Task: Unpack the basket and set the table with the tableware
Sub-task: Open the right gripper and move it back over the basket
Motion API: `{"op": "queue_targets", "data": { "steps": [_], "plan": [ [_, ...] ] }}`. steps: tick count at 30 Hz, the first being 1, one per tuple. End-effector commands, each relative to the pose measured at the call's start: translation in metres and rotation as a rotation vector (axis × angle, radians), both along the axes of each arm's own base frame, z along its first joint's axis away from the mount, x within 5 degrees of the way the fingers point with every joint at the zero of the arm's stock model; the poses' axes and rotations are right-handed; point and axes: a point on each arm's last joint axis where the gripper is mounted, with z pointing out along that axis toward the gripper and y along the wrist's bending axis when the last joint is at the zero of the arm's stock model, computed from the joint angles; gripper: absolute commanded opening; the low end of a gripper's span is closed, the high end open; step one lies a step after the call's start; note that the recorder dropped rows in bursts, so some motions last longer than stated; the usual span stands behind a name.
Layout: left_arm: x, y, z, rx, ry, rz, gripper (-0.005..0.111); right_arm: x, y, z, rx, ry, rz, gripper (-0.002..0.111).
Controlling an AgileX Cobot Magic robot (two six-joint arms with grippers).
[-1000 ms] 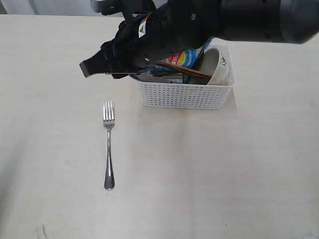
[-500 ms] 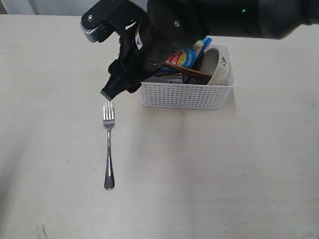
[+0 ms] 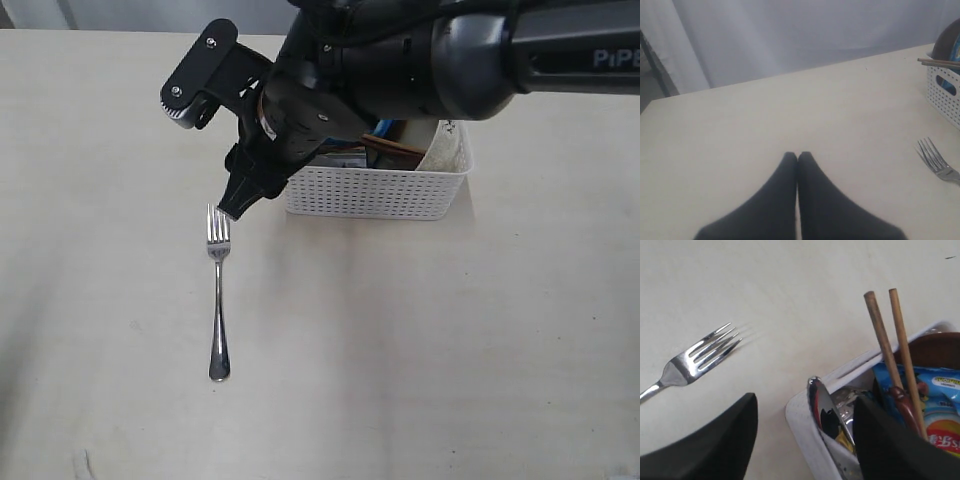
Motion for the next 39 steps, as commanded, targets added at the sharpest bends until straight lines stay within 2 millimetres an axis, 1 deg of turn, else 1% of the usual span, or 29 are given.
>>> {"op": "queue_targets", "data": {
  "steps": [1, 5, 7, 9, 12, 14, 16, 20, 21, 22, 24, 27, 29, 30, 33, 35, 37, 38, 39],
  "plan": [
    [0.000, 0.000, 0.000, -0.011, -0.007, 0.005, 0.000, 0.005, 0.001, 0.000, -0.005, -0.043, -0.003, 0.054],
    [0.000, 0.000, 0.000, -0.018, -0.006, 0.004, 0.000, 0.008, 0.001, -0.005, -0.012, -0.058, -0.026, 0.054],
    [0.000, 0.000, 0.000, -0.018, -0.006, 0.004, 0.000, 0.009, 0.001, -0.005, -0.010, -0.062, -0.031, 0.052],
    [0.000, 0.000, 0.000, -0.018, -0.006, 0.004, 0.000, 0.009, 0.001, -0.005, -0.009, -0.061, -0.033, 0.041],
    [0.000, 0.000, 0.000, -0.018, -0.006, 0.004, 0.000, 0.009, 0.001, -0.005, -0.009, -0.061, -0.033, 0.020],
    [0.000, 0.000, 0.000, -0.018, -0.006, 0.004, 0.000, 0.009, 0.001, -0.005, -0.011, -0.062, -0.030, 0.008],
    [0.000, 0.000, 0.000, -0.018, -0.006, 0.004, 0.000, 0.009, 0.001, -0.005, -0.011, -0.062, -0.030, 0.000],
    [0.000, 0.000, 0.000, -0.018, -0.006, 0.004, 0.000, 0.007, 0.004, -0.003, 0.001, -0.073, -0.005, 0.000],
    [0.000, 0.000, 0.000, -0.018, -0.006, 0.004, 0.000, 0.006, 0.005, 0.000, 0.005, -0.079, 0.004, 0.001],
    [0.000, 0.000, 0.000, -0.018, -0.006, 0.004, 0.000, 0.006, 0.005, 0.002, 0.015, -0.086, 0.013, 0.005],
    [0.000, 0.000, 0.000, -0.018, -0.006, 0.004, 0.000, 0.005, 0.006, 0.009, 0.043, -0.101, 0.022, 0.017],
    [0.000, 0.000, 0.000, -0.018, -0.006, 0.004, 0.000, 0.004, 0.007, 0.020, 0.088, -0.112, 0.015, 0.043],
    [0.000, 0.000, 0.000, -0.018, -0.006, 0.004, 0.000, 0.005, 0.008, 0.023, 0.113, -0.089, -0.017, 0.056],
    [0.000, 0.000, 0.000, -0.018, -0.006, 0.004, 0.000, 0.005, 0.009, 0.025, 0.128, -0.061, -0.049, 0.058],
    [0.000, 0.000, 0.000, -0.018, -0.006, 0.004, 0.000, 0.011, 0.010, 0.027, 0.140, 0.044, -0.172, 0.057],
    [0.000, 0.000, 0.000, -0.018, -0.006, 0.004, 0.000, 0.017, 0.011, 0.026, 0.109, 0.109, -0.217, 0.057],
    [0.000, 0.000, 0.000, -0.018, -0.006, 0.004, 0.000, 0.023, 0.013, 0.022, 0.052, 0.161, -0.211, 0.057],
    [0.000, 0.000, 0.000, -0.018, -0.006, 0.004, 0.000, 0.025, 0.018, 0.018, -0.008, 0.216, -0.176, 0.057],
    [0.000, 0.000, 0.000, -0.018, -0.006, 0.004, 0.000, 0.025, 0.019, 0.016, -0.037, 0.233, -0.160, 0.057]
  ]
}}
